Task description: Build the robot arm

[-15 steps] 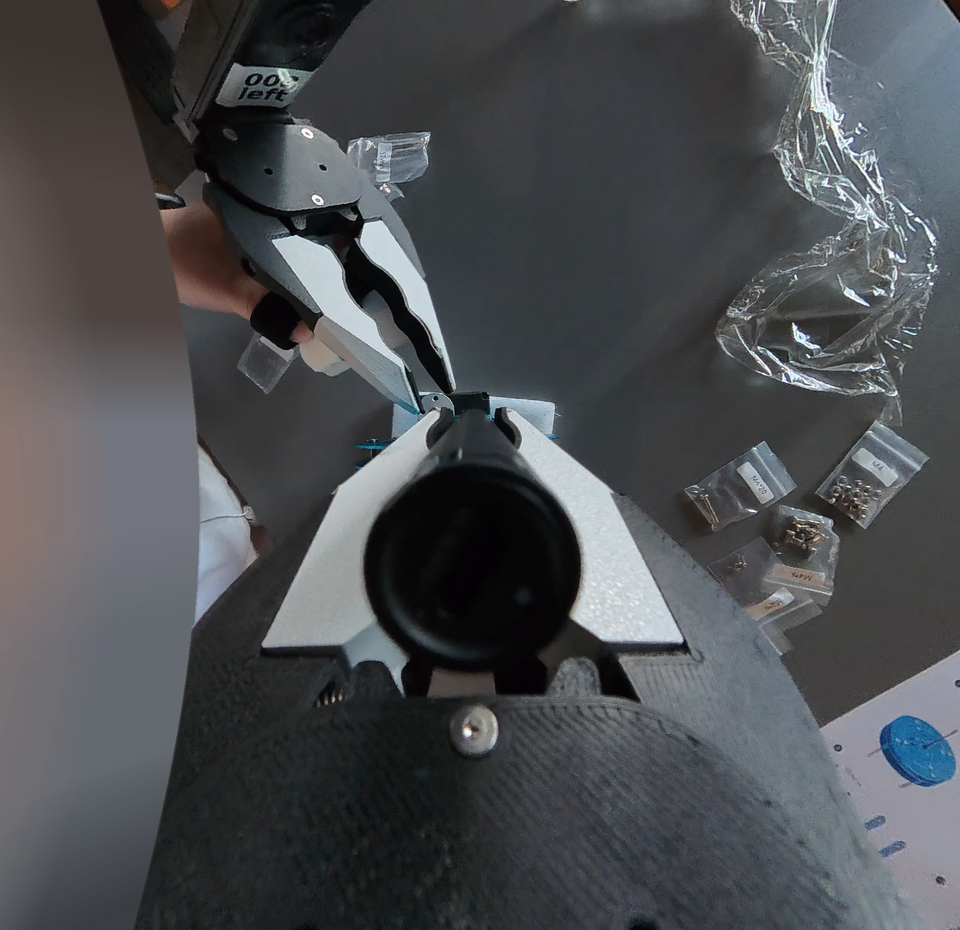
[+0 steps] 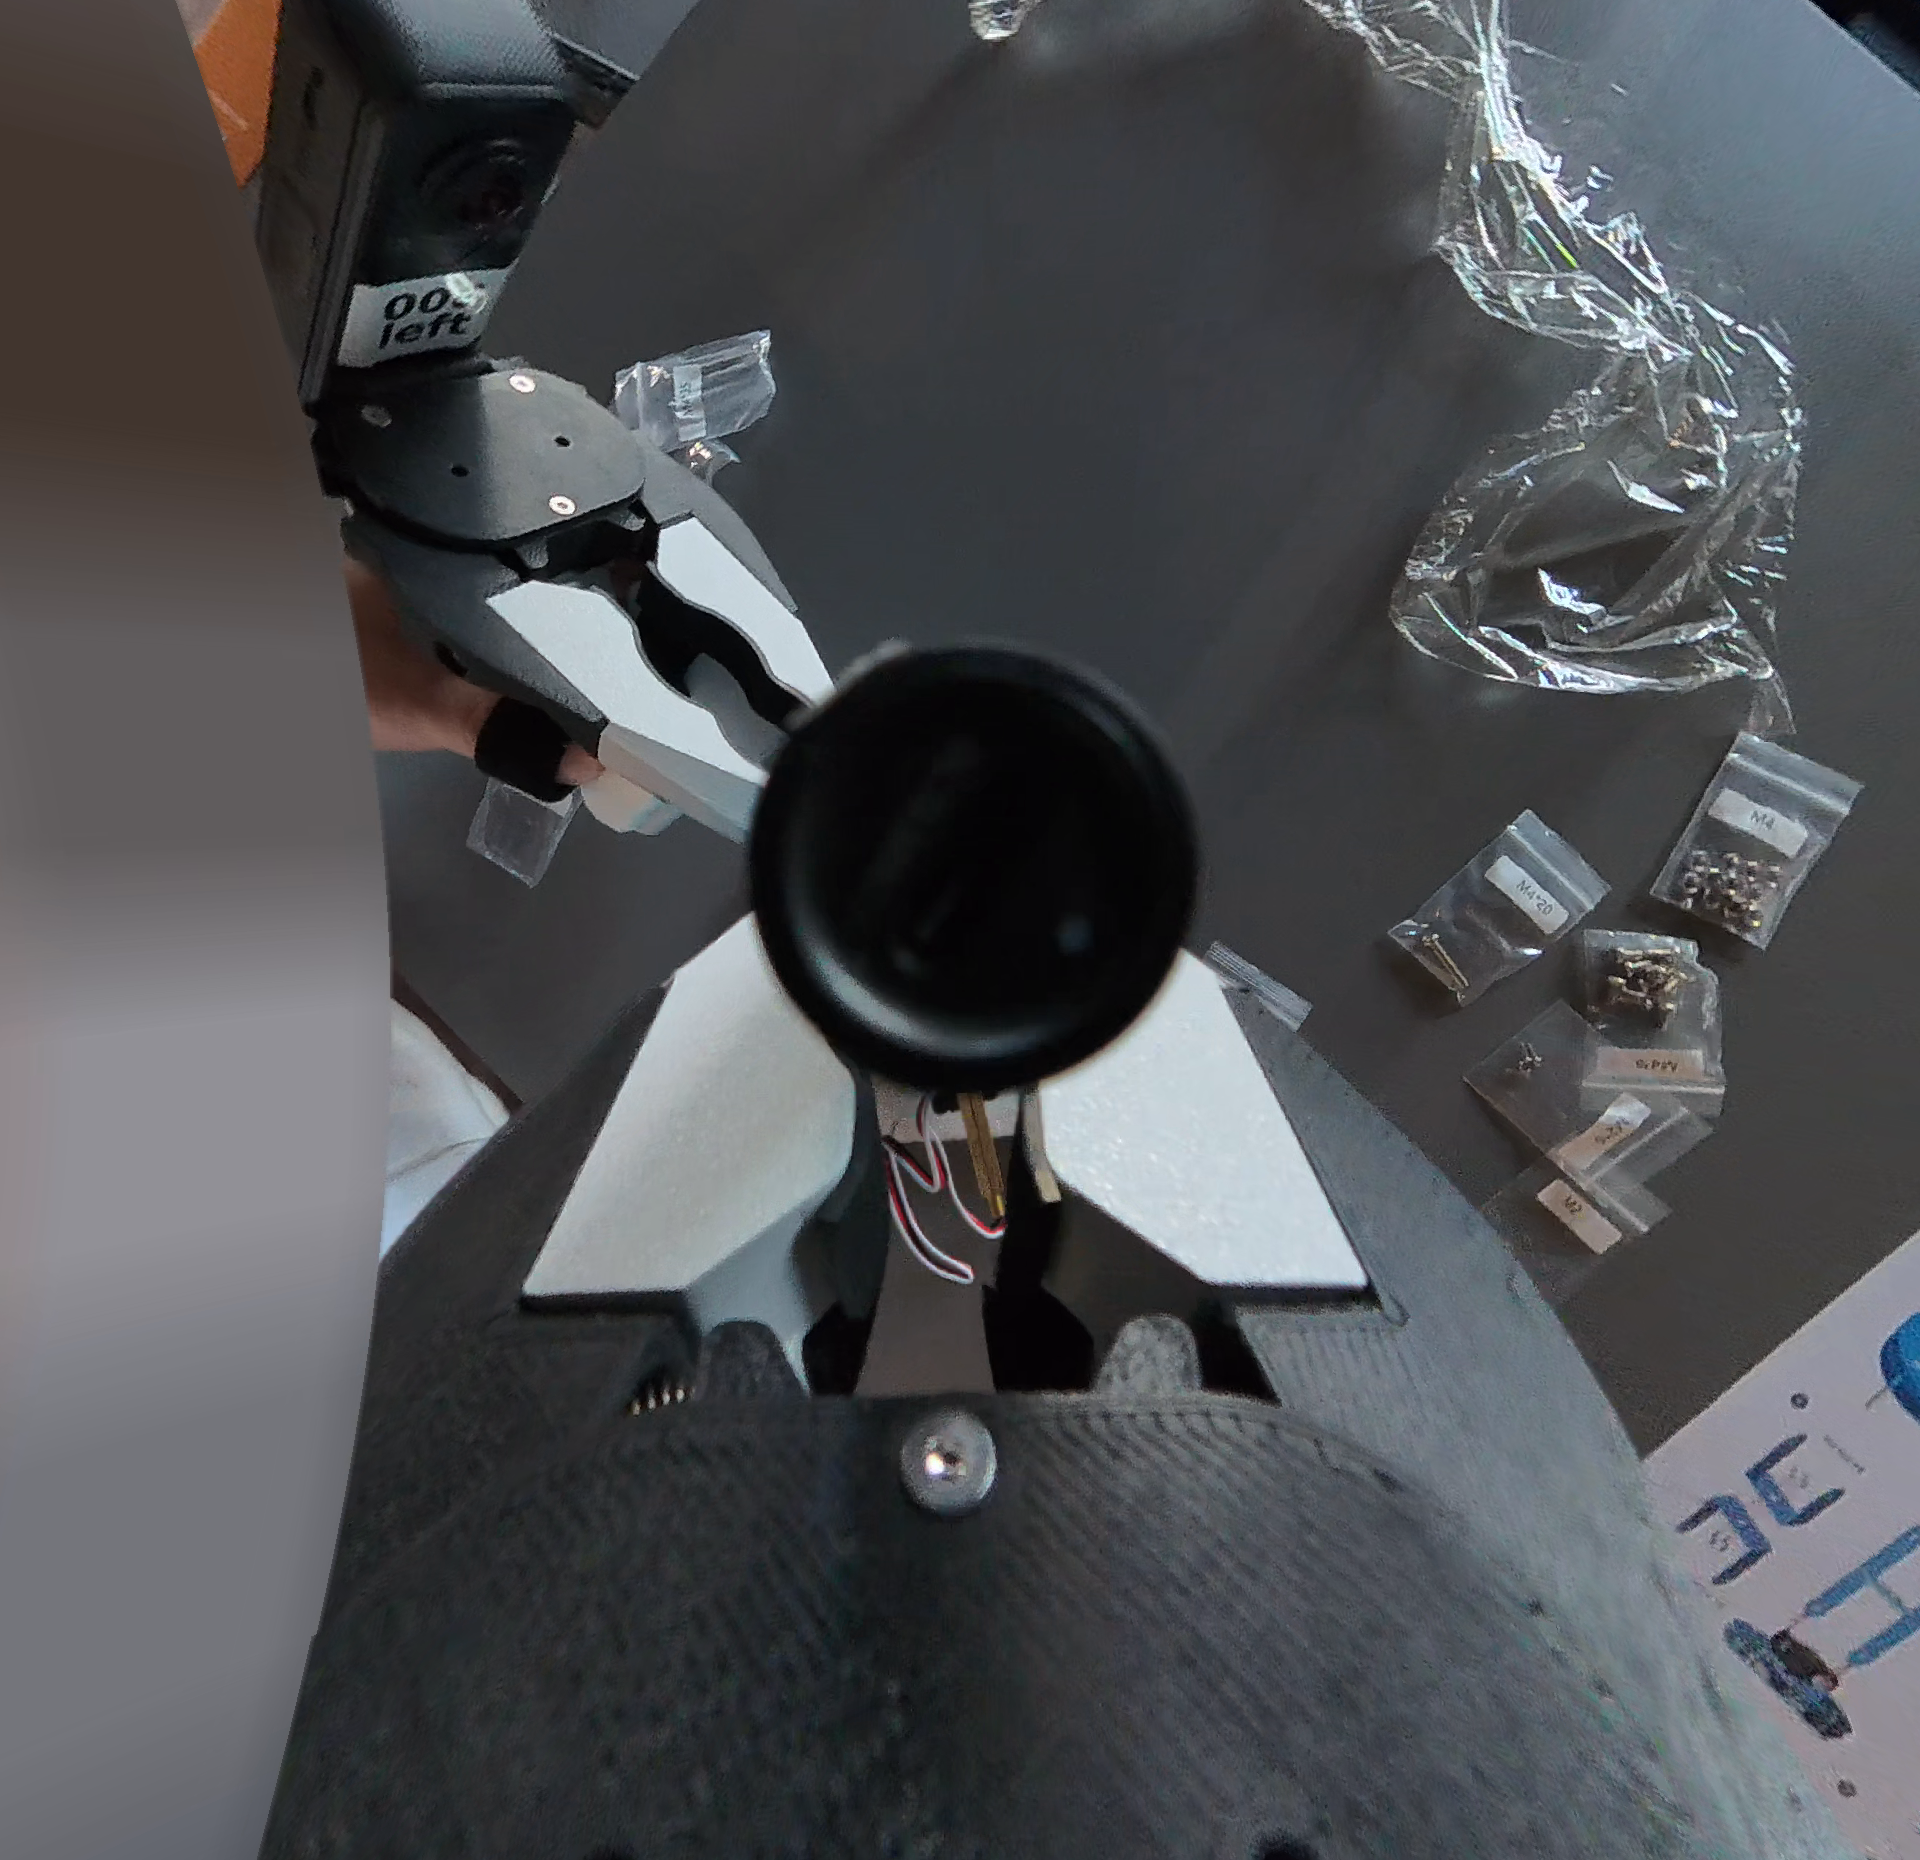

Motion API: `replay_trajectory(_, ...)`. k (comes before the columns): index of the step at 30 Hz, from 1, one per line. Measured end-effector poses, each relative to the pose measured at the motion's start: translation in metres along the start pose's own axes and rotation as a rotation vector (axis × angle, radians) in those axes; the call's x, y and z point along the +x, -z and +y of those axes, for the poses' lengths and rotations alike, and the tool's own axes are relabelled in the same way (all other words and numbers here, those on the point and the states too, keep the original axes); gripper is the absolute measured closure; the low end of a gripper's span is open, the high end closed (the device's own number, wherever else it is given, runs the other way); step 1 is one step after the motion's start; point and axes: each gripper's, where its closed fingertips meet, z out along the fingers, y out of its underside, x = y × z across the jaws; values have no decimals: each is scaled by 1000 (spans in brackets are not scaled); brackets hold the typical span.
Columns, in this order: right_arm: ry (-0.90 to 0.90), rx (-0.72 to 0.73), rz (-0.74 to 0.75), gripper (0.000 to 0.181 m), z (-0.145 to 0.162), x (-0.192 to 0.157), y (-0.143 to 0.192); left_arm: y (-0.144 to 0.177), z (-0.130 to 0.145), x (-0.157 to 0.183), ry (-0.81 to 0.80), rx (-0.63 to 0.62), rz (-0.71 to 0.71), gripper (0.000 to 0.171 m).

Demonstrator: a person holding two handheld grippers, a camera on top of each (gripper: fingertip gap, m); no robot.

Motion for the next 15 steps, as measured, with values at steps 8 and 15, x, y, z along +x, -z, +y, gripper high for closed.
replay_trajectory(8, -44, 56, 71, 160, 1, -3, 2, 3, -1, 3, -33, 22, 2, 158)
replay_trajectory(15, -76, 68, 75, 164, 6, -2, 4, 3, -2, 0, 25, 33, 61, 154)
